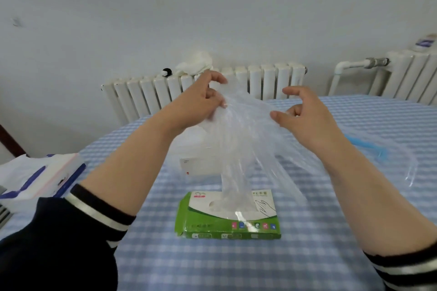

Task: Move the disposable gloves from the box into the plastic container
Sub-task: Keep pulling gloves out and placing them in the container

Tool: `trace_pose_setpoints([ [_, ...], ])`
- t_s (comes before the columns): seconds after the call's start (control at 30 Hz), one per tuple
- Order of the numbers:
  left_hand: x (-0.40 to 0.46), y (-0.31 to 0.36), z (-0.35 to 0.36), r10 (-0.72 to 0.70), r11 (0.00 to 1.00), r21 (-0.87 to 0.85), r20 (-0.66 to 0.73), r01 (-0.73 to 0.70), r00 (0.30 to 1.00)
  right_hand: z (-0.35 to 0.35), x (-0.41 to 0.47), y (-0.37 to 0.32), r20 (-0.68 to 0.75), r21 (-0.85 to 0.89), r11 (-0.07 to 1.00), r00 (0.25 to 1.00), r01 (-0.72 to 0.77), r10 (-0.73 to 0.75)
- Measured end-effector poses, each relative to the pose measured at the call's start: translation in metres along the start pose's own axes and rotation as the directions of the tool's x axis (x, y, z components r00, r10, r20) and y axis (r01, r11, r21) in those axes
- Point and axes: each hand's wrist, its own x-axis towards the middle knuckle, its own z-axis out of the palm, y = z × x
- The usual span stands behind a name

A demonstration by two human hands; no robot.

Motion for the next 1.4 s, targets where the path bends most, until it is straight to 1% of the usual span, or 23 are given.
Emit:
trace_pose_setpoints([
  [0.07, 0.010, -0.012, -0.005, -0.060, 0.996, -0.066, -0.056, 0.056, 0.997, -0.002, 0.005, 0.006, -0.055, -0.057, 0.998, 0.998, -0.022, 0.019],
  [0.13, 0.017, -0.025, -0.009, -0.148, 0.986, -0.086, -0.101, 0.140, 0.984, -0.003, 0.007, 0.011, -0.088, -0.088, 0.995, 0.996, -0.035, 0.027],
  [0.27, 0.026, -0.049, -0.016, -0.312, 0.949, -0.123, -0.230, 0.290, 0.922, -0.005, 0.007, 0.011, -0.133, -0.124, 0.992, 0.991, -0.038, 0.021],
  [0.33, 0.029, -0.057, -0.020, -0.332, 0.943, -0.126, -0.342, 0.307, 0.879, -0.003, 0.005, 0.009, -0.129, -0.115, 0.993, 0.991, -0.032, 0.017],
  [0.37, 0.030, -0.059, -0.022, -0.319, 0.947, -0.097, -0.389, 0.306, 0.864, -0.002, 0.004, 0.007, -0.120, -0.105, 0.994, 0.993, -0.023, 0.011],
  [0.47, 0.032, -0.065, -0.025, -0.283, 0.935, 0.070, -0.440, 0.347, 0.852, 0.004, -0.003, 0.001, -0.079, -0.113, 0.993, 0.996, 0.033, -0.042],
  [0.53, 0.035, -0.070, -0.023, -0.337, 0.879, 0.210, -0.363, 0.428, 0.869, 0.009, -0.008, -0.003, -0.049, -0.154, 0.985, 0.995, 0.078, -0.087],
  [0.6, 0.037, -0.076, -0.019, -0.409, 0.777, 0.412, -0.241, 0.475, 0.880, 0.013, -0.012, -0.006, -0.010, -0.205, 0.971, 0.991, 0.127, -0.132],
  [0.63, 0.038, -0.079, -0.017, -0.435, 0.720, 0.513, -0.192, 0.468, 0.880, 0.014, -0.014, -0.008, 0.012, -0.225, 0.963, 0.989, 0.147, -0.148],
  [0.73, 0.039, -0.083, -0.014, -0.471, 0.563, 0.752, -0.047, 0.342, 0.881, 0.016, -0.019, -0.012, 0.100, -0.268, 0.947, 0.983, 0.178, -0.156],
  [0.83, 0.039, -0.085, -0.008, -0.482, 0.397, 0.911, 0.104, 0.111, 0.870, 0.015, -0.024, -0.016, 0.219, -0.326, 0.924, 0.967, 0.199, -0.130],
  [0.93, 0.041, -0.089, -0.010, -0.491, 0.262, 0.965, 0.120, 0.015, 0.863, 0.013, -0.028, -0.019, 0.307, -0.361, 0.907, 0.946, 0.216, -0.103],
  [1.03, 0.040, -0.086, -0.016, -0.427, 0.191, 0.982, 0.085, -0.002, 0.900, 0.010, -0.030, -0.024, 0.361, -0.389, 0.898, 0.931, 0.206, -0.057],
  [1.1, 0.035, -0.078, -0.019, -0.325, 0.209, 0.977, 0.024, 0.047, 0.945, 0.009, -0.031, -0.027, 0.390, -0.424, 0.884, 0.921, 0.196, -0.017],
  [1.13, 0.032, -0.074, -0.020, -0.267, 0.257, 0.963, -0.005, 0.076, 0.964, 0.009, -0.031, -0.029, 0.403, -0.438, 0.878, 0.915, 0.192, 0.001],
  [1.17, 0.030, -0.069, -0.020, -0.227, 0.342, 0.935, -0.011, 0.091, 0.974, 0.010, -0.032, -0.030, 0.415, -0.442, 0.878, 0.910, 0.184, 0.018],
  [1.2, 0.027, -0.062, -0.021, -0.217, 0.466, 0.880, 0.012, 0.093, 0.976, 0.010, -0.032, -0.031, 0.427, -0.437, 0.883, 0.904, 0.172, 0.035],
  [1.23, 0.025, -0.056, -0.020, -0.249, 0.599, 0.794, 0.063, 0.103, 0.966, 0.011, -0.034, -0.033, 0.439, -0.426, 0.891, 0.897, 0.156, 0.053],
  [1.27, 0.023, -0.050, -0.019, -0.308, 0.711, 0.691, 0.140, 0.130, 0.941, 0.012, -0.035, -0.035, 0.453, -0.410, 0.901, 0.889, 0.137, 0.071],
  [1.3, 0.020, -0.045, -0.016, -0.368, 0.784, 0.598, 0.229, 0.168, 0.901, 0.013, -0.036, -0.036, 0.468, -0.399, 0.909, 0.879, 0.122, 0.088],
  [1.33, 0.018, -0.043, -0.011, -0.422, 0.815, 0.541, 0.310, 0.207, 0.852, 0.015, -0.037, -0.037, 0.487, -0.397, 0.910, 0.868, 0.118, 0.100],
  [1.37, 0.016, -0.043, -0.007, -0.472, 0.815, 0.528, 0.364, 0.239, 0.803, 0.017, -0.038, -0.037, 0.510, -0.404, 0.906, 0.853, 0.128, 0.107],
  [1.4, 0.015, -0.047, -0.004, -0.510, 0.803, 0.532, 0.382, 0.268, 0.771, 0.021, -0.040, -0.036, 0.539, -0.413, 0.899, 0.835, 0.148, 0.110],
])
